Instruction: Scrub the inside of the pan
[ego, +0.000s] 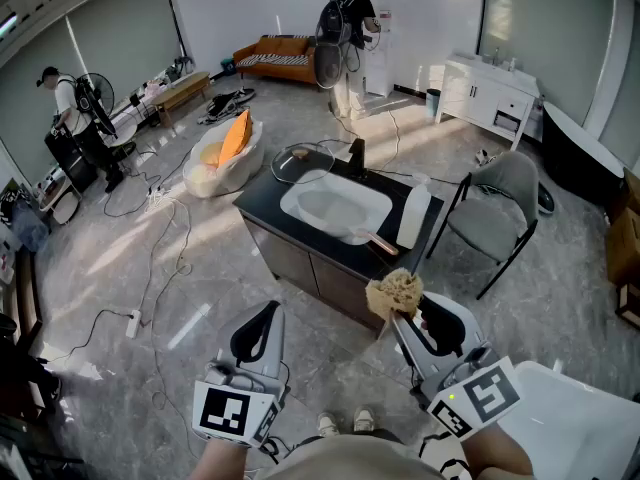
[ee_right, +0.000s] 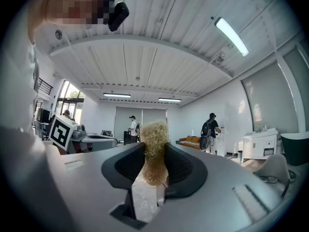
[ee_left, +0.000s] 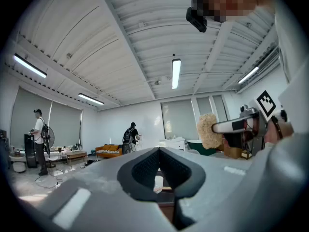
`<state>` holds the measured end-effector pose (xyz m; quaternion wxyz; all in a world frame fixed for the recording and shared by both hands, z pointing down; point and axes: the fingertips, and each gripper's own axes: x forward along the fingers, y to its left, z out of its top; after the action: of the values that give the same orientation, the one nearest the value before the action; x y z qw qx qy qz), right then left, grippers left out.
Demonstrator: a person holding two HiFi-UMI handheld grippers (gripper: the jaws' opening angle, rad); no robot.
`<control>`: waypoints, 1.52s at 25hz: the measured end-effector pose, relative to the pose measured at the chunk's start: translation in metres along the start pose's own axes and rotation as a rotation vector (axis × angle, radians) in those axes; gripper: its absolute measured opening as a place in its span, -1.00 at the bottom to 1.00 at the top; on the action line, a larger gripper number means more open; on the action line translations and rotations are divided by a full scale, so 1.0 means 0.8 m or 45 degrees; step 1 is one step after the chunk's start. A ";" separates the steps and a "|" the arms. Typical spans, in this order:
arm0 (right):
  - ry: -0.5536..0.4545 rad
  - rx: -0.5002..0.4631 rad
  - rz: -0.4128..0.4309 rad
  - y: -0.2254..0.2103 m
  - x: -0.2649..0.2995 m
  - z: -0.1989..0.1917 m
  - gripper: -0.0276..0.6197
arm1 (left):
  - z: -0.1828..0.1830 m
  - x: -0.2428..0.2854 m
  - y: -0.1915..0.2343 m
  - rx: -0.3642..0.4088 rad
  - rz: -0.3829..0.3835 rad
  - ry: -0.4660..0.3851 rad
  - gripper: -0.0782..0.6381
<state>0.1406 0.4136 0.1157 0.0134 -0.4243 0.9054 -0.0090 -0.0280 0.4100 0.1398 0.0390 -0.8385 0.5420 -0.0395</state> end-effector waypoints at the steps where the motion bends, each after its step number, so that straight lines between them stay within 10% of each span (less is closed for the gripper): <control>1: 0.006 0.005 0.001 0.000 0.001 -0.001 -0.52 | -0.001 0.001 0.000 0.005 -0.004 0.003 -0.78; 38: -0.037 -0.030 0.017 -0.079 -0.022 -0.028 -0.51 | -0.009 0.043 -0.054 0.025 0.088 0.069 -0.78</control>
<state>0.1995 0.3869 0.1403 0.0215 -0.4184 0.9080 0.0077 0.0241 0.3964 0.1528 0.0339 -0.8174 0.5712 -0.0660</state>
